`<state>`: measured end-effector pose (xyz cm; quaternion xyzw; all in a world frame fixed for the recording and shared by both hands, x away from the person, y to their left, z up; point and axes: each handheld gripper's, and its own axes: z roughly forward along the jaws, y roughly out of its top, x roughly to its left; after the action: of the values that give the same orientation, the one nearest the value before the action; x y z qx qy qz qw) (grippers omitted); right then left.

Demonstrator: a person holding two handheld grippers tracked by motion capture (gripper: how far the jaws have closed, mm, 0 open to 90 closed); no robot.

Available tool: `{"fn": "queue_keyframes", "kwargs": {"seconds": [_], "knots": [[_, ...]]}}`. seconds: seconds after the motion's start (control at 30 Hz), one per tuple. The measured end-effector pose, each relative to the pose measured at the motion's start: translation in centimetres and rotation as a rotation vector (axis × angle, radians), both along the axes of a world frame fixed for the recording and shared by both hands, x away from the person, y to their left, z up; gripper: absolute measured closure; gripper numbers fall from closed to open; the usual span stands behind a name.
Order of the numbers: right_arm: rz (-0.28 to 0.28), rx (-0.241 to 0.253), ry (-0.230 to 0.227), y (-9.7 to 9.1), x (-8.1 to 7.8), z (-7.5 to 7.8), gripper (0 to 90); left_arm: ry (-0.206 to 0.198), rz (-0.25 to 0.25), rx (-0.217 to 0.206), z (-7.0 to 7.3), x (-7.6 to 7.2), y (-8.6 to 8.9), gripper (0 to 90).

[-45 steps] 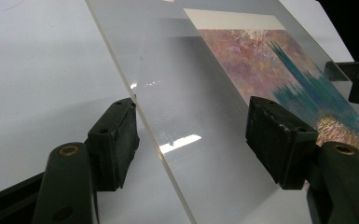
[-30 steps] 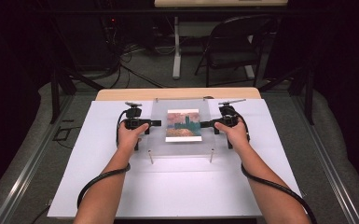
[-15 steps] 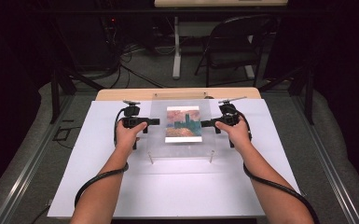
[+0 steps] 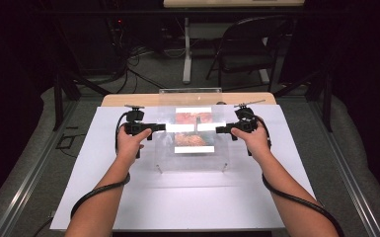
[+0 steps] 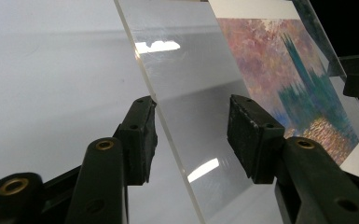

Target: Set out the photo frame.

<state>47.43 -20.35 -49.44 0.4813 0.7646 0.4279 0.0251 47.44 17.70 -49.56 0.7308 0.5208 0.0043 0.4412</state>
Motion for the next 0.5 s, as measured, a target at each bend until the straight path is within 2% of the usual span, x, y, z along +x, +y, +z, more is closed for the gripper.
{"fn": "queue_keyframes", "kwargs": {"seconds": [0.27,0.5], "knots": [[0.017,-0.037,-0.043,0.0,-1.1,1.3,48.2,-0.032,-0.007,0.018,1.3,-1.1,0.1,55.7],[0.020,-0.045,-0.070,0.0,-2.1,2.0,50.6,-0.058,-0.013,0.018,1.9,-2.0,0.2,58.4]]}}
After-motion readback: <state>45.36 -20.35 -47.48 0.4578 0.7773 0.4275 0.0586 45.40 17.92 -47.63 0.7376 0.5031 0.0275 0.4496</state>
